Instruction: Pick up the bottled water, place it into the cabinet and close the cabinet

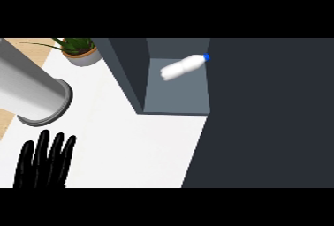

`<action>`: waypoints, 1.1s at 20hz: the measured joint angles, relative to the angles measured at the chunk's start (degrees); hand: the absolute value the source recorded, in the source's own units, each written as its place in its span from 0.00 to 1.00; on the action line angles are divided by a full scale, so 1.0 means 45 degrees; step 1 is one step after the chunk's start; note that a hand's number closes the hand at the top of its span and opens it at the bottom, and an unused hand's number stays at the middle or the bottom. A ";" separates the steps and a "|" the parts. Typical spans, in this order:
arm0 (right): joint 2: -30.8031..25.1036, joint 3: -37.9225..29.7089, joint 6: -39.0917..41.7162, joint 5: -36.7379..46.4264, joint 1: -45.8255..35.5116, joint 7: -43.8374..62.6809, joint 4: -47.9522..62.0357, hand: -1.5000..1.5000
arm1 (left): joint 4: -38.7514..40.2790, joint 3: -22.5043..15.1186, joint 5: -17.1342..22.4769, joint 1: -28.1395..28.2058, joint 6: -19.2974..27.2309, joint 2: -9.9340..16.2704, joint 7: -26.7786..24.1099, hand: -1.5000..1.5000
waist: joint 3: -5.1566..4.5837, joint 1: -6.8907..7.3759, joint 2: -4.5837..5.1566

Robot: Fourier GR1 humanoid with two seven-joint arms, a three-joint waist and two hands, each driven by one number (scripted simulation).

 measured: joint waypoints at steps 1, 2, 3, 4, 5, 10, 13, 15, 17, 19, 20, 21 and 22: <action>-0.0094 0.0068 0.0040 0.0164 -0.0016 0.0045 -0.0077 1.00 | -0.0200 0.0252 0.0207 0.0373 -0.0232 0.0198 -0.0161 0.00 | -0.0001 0.0004 0.0001; -0.0138 0.0156 0.0017 0.0439 -0.0034 0.0113 -0.0174 1.00 | -0.0398 0.0563 0.0451 0.0642 -0.0410 0.0386 -0.0207 0.00 | 0.0001 -0.0004 0.0008; -0.0185 0.0208 0.0008 0.0673 -0.0059 0.0185 -0.0266 1.00 | -0.0557 0.0841 0.0710 0.0966 -0.0626 0.0545 -0.0306 0.00 | 0.0001 0.0004 0.0011; -0.0231 0.0203 0.0039 0.0790 -0.0163 0.0376 -0.0361 1.00 | -0.0798 0.1097 0.0968 0.1238 -0.0825 0.0710 -0.0322 0.00 | 0.0000 0.0013 0.0019; -0.0236 0.0227 0.0058 0.0930 -0.0272 0.0528 -0.0421 1.00 | -0.0962 0.1293 0.1186 0.1521 -0.1033 0.0831 -0.0391 0.00 | -0.0003 0.0035 0.0021; 0.0337 0.0892 -0.0108 0.1492 -0.1018 0.1759 -0.0509 1.00 | -0.1546 0.2333 0.2146 0.2745 -0.2087 0.1466 -0.0678 0.00 | -0.0014 0.0207 0.0040; 0.1418 0.1676 -0.0564 0.1601 -0.1714 0.2622 -0.0048 1.00 | -0.1574 0.3035 0.2663 0.3330 -0.2714 0.1687 -0.0924 0.00 | -0.0012 0.0276 0.0077; 0.1918 0.1866 -0.0769 0.1448 -0.2177 0.3271 0.0136 1.00 | -0.1564 0.3413 0.2944 0.3657 -0.3064 0.1804 -0.0991 0.00 | -0.0006 0.0262 0.0094; 0.2375 0.2250 -0.1254 0.1265 -0.2687 0.3854 0.0424 1.00 | -0.1532 0.3799 0.3288 0.4088 -0.3578 0.1890 -0.1213 0.00 | -0.0002 0.0285 0.0116; 0.2656 0.2559 -0.1912 0.1045 -0.3398 0.4451 0.0757 1.00 | -0.1530 0.4282 0.3630 0.4453 -0.4098 0.2078 -0.1318 0.00 | 0.0001 0.0296 0.0148; 0.2739 0.2656 -0.2227 0.0917 -0.3758 0.4727 0.0877 1.00 | -0.1537 0.4496 0.3783 0.4714 -0.4374 0.2139 -0.1393 0.00 | 0.0002 0.0310 0.0155; 0.2805 0.2687 -0.2511 0.0744 -0.4242 0.4942 0.1079 1.00 | -0.1491 0.4732 0.3978 0.4852 -0.4619 0.2191 -0.1448 0.00 | 0.0000 0.0301 0.0160; 0.2864 0.2761 -0.2886 0.0633 -0.4690 0.5155 0.1170 1.00 | -0.1511 0.4943 0.4121 0.5091 -0.4860 0.2225 -0.1525 0.00 | -0.0001 0.0310 0.0152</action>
